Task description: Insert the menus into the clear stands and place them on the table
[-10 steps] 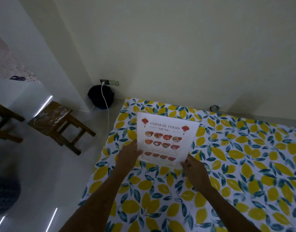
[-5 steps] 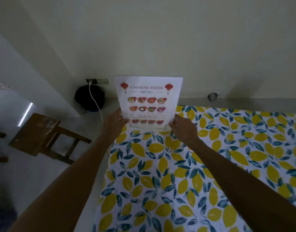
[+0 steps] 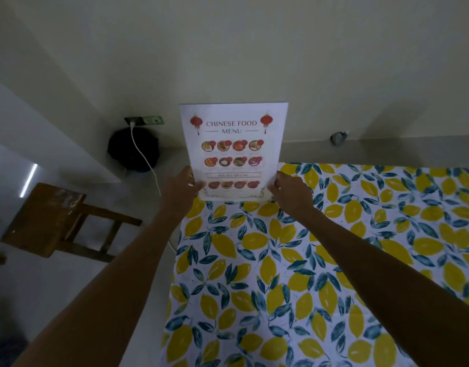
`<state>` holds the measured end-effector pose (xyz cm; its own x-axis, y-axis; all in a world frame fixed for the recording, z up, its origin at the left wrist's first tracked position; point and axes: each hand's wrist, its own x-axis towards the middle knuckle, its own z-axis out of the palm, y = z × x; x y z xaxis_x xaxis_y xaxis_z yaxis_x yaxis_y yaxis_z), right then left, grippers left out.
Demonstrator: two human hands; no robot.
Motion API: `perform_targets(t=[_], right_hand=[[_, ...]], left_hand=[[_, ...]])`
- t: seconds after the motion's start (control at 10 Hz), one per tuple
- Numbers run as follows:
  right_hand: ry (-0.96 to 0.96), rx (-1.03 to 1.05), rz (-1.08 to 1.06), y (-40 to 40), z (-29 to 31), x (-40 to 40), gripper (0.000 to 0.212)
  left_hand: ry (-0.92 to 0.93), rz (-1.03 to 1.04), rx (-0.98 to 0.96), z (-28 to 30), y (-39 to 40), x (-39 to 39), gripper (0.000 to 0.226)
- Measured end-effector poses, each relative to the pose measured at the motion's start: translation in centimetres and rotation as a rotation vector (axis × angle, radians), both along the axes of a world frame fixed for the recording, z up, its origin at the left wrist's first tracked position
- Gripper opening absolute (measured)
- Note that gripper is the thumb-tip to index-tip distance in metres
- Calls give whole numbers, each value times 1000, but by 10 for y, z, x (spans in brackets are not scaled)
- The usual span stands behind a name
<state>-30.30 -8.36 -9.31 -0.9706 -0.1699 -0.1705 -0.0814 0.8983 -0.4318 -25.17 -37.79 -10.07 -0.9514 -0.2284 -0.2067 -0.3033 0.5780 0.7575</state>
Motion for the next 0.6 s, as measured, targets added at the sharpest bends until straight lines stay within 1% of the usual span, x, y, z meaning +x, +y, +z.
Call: perform_targets(t=[0.1, 0.2, 0.4, 0.5, 0.6], right_hand=[[-6, -19, -13, 1, -5, 5, 31], [-15, -60, -18, 1, -5, 6, 29], [-155, -163, -10, 6, 7, 4, 27], [-186, -216, 15, 20, 17, 9, 27], [-189, -200, 24, 31, 24, 15, 29]], left_hand=[[-16, 14, -95, 11, 12, 7, 38], [-16, 33, -160, 21, 22, 9, 39], [-57, 51, -212, 22, 25, 10, 48], [-81, 5, -307, 11, 21, 16, 57], [-79, 34, -370, 13, 27, 24, 59]])
